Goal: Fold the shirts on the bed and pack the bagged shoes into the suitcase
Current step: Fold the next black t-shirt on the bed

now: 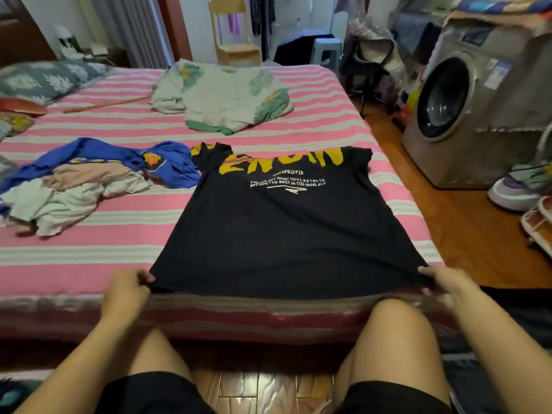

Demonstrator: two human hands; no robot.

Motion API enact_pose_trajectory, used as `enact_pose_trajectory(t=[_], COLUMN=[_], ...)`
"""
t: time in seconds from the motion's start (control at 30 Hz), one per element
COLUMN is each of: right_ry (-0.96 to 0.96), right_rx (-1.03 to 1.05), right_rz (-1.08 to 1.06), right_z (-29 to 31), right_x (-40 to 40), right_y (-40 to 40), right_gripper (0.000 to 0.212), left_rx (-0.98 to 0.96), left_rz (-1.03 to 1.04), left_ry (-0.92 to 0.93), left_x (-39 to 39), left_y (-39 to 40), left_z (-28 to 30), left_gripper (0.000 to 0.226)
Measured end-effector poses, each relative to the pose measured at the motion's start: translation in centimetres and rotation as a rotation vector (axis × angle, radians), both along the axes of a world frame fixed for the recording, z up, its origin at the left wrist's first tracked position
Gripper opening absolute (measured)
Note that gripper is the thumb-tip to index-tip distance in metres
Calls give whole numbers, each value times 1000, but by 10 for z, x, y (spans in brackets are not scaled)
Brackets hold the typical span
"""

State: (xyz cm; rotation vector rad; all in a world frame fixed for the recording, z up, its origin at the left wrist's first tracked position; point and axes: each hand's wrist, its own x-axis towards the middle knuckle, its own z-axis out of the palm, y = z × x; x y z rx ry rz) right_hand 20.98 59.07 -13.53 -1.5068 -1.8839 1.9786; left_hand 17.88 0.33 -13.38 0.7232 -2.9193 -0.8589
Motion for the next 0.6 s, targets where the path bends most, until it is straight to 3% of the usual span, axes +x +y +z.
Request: enact_pose_trajectory(t=[0.07, 0.13, 0.17, 0.23, 0.27, 0.33, 0.4, 0.43, 0.47, 0.53, 0.57, 0.6], right_ry=[10, 88, 158, 321, 411, 599, 704, 730, 750, 623, 495, 364], right_rx=[-88, -20, 63, 197, 236, 184, 18, 23, 105, 331, 379, 384], right_rz=[-41, -84, -85, 54, 202, 562, 819, 867, 852, 741, 783, 902], right_z=[12, 32, 48, 85, 107, 147, 174, 177, 172, 137, 113, 92], right_x=[-4, -15, -22, -37, -42, -45, -42, -39, -38, -33, -25, -15], right_y=[-4, -20, -35, -78, -105, -156, -190, -199, -202, -203, -208, -219], right_gripper=[7, 11, 7, 11, 11, 2, 15, 21, 22, 21, 31, 55], left_rx=[-237, -308, -209, 207, 399, 558, 576, 592, 677, 1000, 1137, 1210], left_rz=[-134, -258, -355, -595, -706, -809, -692, -528, -335, -43, 8, 11], left_ry=[-159, -73, 28, 161, 153, 163, 328, 383, 397, 307, 251, 206], left_x=[2, -1, -2, 0, 1, -1, -20, -31, -43, -54, -54, -53], left_y=[8, 42, 69, 137, 170, 216, 225, 218, 204, 172, 160, 151], left_z=[5, 18, 32, 69, 87, 118, 132, 139, 144, 151, 154, 156], left_gripper=[26, 35, 40, 56, 66, 79, 49, 24, 15, 15, 16, 17])
